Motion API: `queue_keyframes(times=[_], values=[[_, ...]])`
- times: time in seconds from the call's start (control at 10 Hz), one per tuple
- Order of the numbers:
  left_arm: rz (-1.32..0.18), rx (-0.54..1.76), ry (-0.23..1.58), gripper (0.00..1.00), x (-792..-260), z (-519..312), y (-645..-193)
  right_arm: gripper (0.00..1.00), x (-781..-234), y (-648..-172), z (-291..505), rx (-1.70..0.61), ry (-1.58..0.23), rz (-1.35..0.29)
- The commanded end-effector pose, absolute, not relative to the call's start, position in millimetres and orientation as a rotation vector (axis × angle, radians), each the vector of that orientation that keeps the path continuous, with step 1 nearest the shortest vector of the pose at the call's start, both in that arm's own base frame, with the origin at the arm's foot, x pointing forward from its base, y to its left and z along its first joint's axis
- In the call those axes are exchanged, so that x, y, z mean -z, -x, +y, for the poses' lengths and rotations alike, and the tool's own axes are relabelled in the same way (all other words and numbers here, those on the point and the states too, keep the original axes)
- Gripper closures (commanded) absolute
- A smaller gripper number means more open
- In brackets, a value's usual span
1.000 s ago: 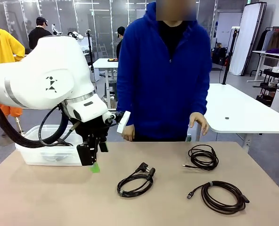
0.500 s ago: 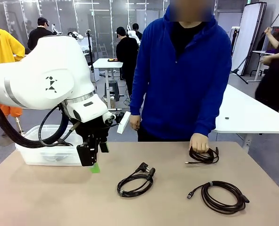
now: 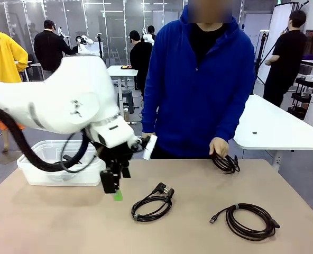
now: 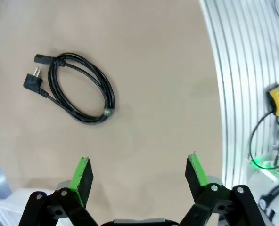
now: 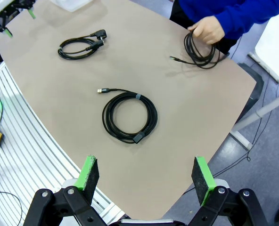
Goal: Organize and store the cables.
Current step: Place the Power Cable into the Organizing box.
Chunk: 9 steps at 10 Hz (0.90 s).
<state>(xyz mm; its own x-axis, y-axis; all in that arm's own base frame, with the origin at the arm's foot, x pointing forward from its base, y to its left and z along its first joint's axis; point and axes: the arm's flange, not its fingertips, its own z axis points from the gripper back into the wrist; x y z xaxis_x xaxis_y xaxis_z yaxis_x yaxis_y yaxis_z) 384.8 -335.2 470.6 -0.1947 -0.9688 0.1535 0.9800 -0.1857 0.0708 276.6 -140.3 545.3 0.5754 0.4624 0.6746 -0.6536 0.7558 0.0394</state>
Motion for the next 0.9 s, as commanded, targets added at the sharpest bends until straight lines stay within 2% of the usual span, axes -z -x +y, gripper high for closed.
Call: queue_keyframes(times=[0.0,0.4,0.8], values=[[-0.129,1.760,0.013,0.01,-458,-369,-401,0.00,-544,-275,-140,-0.680,-0.305,-0.697],[-0.105,1.713,0.052,0.01,-428,-386,-422,0.00,-544,-275,-140,-0.680,-0.305,-0.697],[-0.056,1.672,0.002,0.01,-416,-398,-431,0.00,-544,-275,-140,-0.680,-0.305,-0.697]])
